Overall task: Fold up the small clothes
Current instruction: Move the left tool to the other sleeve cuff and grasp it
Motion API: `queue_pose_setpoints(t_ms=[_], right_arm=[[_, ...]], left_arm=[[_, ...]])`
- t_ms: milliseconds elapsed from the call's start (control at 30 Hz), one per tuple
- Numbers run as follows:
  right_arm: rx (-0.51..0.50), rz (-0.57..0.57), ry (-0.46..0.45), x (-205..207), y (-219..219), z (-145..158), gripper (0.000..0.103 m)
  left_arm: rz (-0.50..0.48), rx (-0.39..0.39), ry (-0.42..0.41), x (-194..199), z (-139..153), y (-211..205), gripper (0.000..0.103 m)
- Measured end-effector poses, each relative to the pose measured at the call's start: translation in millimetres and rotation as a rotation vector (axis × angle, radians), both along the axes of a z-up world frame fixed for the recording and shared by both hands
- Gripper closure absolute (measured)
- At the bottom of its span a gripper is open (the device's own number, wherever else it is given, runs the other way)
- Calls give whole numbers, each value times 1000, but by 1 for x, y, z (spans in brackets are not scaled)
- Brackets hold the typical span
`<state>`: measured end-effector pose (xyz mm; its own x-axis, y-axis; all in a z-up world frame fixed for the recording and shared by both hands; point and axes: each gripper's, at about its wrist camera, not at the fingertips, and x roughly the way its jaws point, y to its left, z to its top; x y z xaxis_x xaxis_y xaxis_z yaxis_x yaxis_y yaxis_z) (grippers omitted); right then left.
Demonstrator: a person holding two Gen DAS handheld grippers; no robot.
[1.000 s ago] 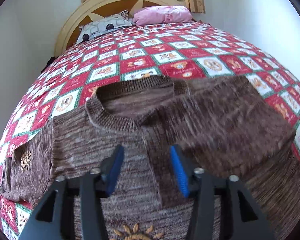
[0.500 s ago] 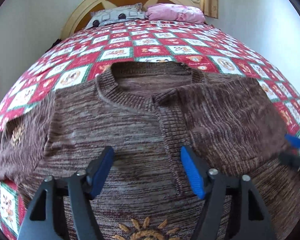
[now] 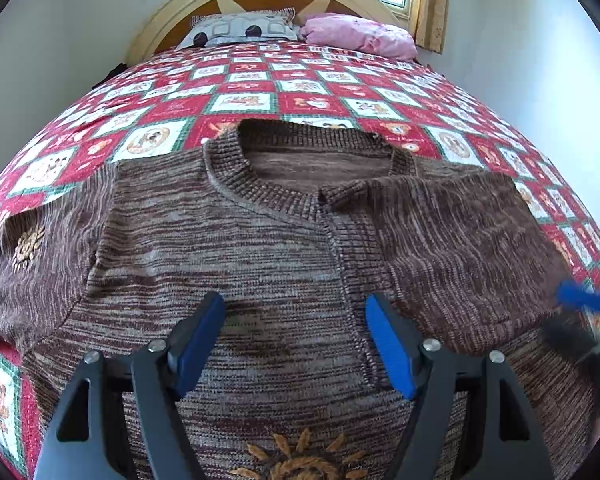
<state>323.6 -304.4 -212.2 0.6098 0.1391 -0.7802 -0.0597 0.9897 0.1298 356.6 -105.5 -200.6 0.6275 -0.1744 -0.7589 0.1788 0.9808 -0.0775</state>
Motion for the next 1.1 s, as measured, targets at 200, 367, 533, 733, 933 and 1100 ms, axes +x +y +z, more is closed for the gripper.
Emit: queue_pose_setpoints(t_ms=[200, 367, 533, 733, 933, 1100], right_arm=[[-99, 0, -16, -12, 12, -5, 28], [-90, -24, -56, -16, 22, 15, 28], [-86, -12, -103, 6, 57, 28, 28], [-119, -31, -22, 36, 82, 3, 32], [-203, -19, -29, 17, 98, -8, 32], [-246, -3, -45, 3, 106, -11, 32]], left_arm=[[15, -34, 5, 0, 0, 7, 22], [83, -64, 9, -6, 2, 23, 5], [142, -154, 31, -18, 4, 52, 4], [148, -101, 3, -36, 8, 61, 4], [147, -105, 10, -34, 5, 64, 4], [138, -102, 13, -32, 6, 65, 4]])
